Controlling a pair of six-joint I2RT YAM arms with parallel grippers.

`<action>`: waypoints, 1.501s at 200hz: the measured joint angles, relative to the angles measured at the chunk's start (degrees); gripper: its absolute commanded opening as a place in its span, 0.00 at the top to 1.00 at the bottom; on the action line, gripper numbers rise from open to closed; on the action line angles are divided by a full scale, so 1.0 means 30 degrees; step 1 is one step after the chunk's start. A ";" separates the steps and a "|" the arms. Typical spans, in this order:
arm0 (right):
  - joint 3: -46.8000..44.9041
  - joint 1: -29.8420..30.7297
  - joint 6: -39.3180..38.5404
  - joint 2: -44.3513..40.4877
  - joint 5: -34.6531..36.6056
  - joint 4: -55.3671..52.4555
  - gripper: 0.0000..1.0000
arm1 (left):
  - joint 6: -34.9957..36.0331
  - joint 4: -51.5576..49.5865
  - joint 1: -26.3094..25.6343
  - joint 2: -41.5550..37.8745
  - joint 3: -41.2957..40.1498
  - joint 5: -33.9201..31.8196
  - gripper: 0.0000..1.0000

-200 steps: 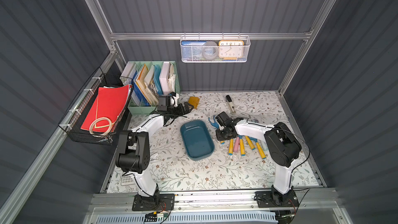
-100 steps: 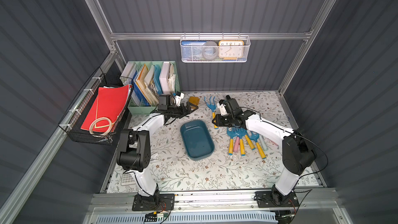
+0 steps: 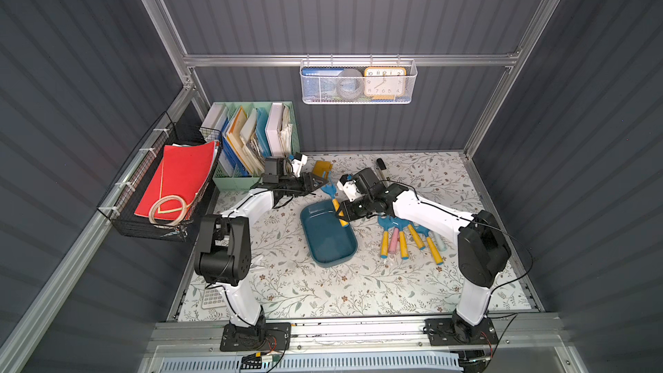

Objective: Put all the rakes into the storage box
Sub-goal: Pick up the rake at the center of the board, then place the rake in the storage box, then move the storage box to the center of the board.

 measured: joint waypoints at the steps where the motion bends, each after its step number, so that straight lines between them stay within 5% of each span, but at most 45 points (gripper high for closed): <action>1: -0.0022 0.0007 -0.0022 0.0000 0.0015 -0.0036 1.00 | -0.0051 -0.0051 0.0015 0.0000 0.0000 0.0124 0.82; 33: -0.0809 0.0379 -0.0262 0.0102 0.0240 -0.0364 0.97 | -0.0495 -0.0699 -0.0408 -0.0044 -0.0321 0.0976 0.88; 67: -0.0823 0.0481 -0.0131 0.0102 0.0335 -0.0998 0.64 | -0.0663 -0.0692 -0.0328 -0.0051 -0.1042 0.0991 0.83; 150: -0.0838 0.0124 0.0954 -0.0015 0.4830 -0.0801 0.63 | 0.2331 -0.4459 -0.0342 -0.0051 -0.2004 -0.1421 0.80; 174: -0.0838 0.0124 0.0976 -0.0022 0.5370 -0.0823 0.64 | 0.2812 -0.5370 -0.0342 -0.0051 -0.2004 -0.1792 0.73; 189: -0.0860 0.0117 0.0976 -0.0080 0.5588 -0.0860 0.63 | 0.3235 -0.6098 -0.0350 -0.0044 -0.1967 -0.2004 0.42; 215: -0.0954 0.0117 0.0969 -0.0197 0.5872 -0.0918 0.63 | 0.3643 -0.7431 -0.0372 -0.0036 -0.1683 -0.2368 0.31; 300: -0.0962 0.0117 0.1042 -0.0182 0.6499 -0.1078 0.64 | 0.1071 -1.0469 -0.0605 -0.2994 0.0051 -1.2371 0.35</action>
